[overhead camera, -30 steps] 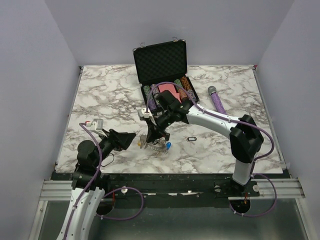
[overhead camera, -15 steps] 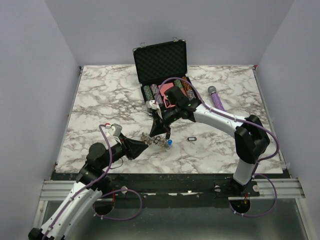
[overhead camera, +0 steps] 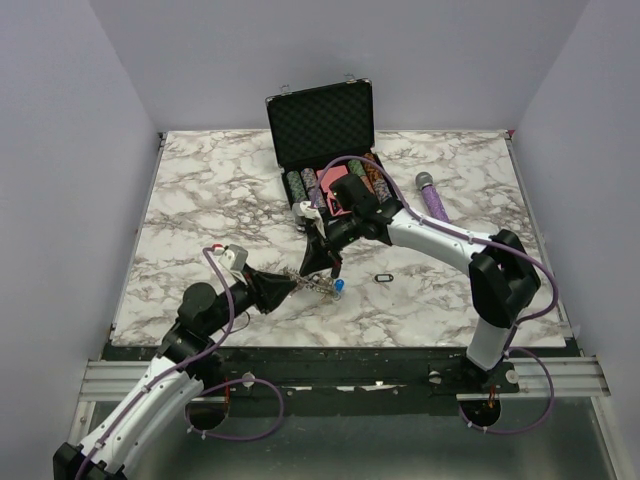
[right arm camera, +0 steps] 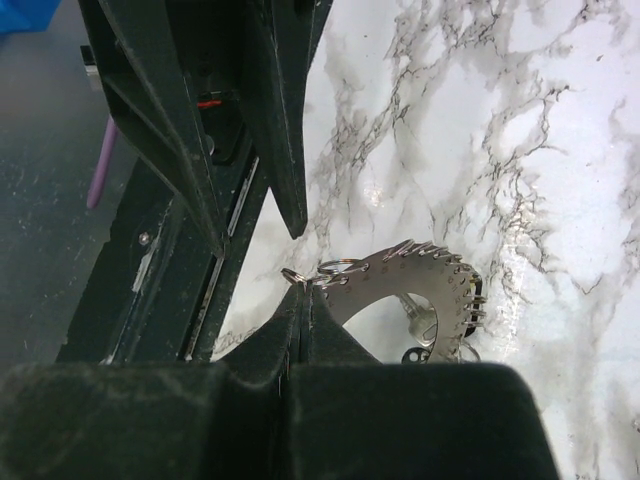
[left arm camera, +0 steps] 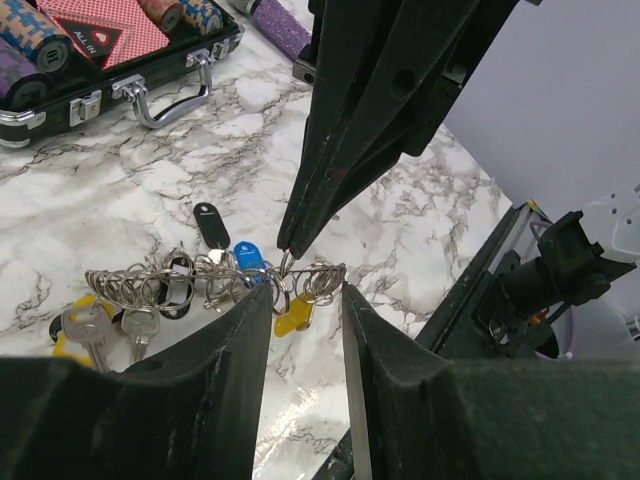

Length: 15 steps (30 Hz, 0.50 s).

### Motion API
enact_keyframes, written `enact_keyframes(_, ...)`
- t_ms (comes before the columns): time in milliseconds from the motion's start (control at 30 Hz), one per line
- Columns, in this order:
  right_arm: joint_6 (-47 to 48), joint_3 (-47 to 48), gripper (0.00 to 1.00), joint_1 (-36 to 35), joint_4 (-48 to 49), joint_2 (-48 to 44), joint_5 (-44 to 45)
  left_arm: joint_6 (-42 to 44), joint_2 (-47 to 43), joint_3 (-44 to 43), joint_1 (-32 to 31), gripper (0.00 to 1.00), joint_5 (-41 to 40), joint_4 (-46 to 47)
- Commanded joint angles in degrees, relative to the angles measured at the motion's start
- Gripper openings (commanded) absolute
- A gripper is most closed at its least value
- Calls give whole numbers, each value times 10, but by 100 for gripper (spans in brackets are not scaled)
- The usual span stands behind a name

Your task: Put the keys on the keyring

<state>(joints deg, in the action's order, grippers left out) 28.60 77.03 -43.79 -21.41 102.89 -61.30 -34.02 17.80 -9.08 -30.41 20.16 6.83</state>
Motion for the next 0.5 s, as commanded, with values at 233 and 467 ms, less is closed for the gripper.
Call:
enact_keyframes(233, -48, -8, 0, 15, 48, -44, -31, 33, -12, -34, -22, 42, -14, -2)
enact_keyframes(467, -54, -12, 0, 23, 56, -52, -35, 23, -17, -48, -32, 39, 15, 12)
